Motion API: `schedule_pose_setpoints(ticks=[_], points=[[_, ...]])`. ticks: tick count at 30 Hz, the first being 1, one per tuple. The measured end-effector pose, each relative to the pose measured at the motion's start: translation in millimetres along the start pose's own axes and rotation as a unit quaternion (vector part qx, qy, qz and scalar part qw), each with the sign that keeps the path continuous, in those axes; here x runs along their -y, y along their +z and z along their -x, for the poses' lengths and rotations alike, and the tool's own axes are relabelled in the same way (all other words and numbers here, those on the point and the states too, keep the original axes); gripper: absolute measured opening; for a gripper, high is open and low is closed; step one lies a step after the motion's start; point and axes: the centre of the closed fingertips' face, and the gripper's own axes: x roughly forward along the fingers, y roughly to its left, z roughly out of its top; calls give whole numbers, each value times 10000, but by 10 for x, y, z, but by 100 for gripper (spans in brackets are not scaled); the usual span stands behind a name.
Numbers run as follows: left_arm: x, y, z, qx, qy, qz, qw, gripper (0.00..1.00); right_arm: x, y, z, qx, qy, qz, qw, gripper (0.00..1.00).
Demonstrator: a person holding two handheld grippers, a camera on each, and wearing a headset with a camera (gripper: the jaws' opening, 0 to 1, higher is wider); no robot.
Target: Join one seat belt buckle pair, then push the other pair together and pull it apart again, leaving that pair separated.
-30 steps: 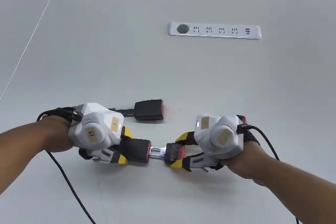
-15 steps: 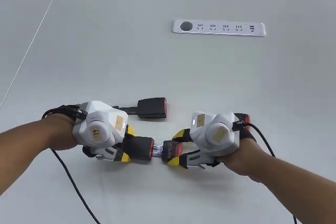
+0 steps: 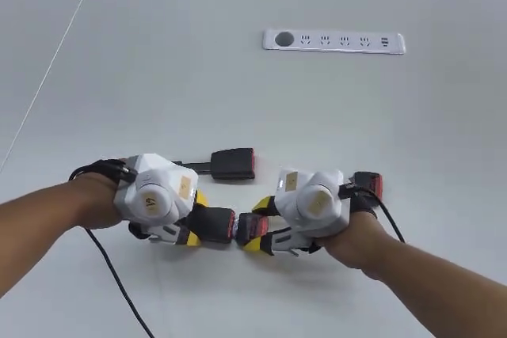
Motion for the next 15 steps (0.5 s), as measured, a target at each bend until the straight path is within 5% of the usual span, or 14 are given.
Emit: schedule_pose_setpoints(ticks=[15], points=[[3,-2,-6,101,54,15,9999,33,-18,-23,11,-124,-20,272,9995,33]])
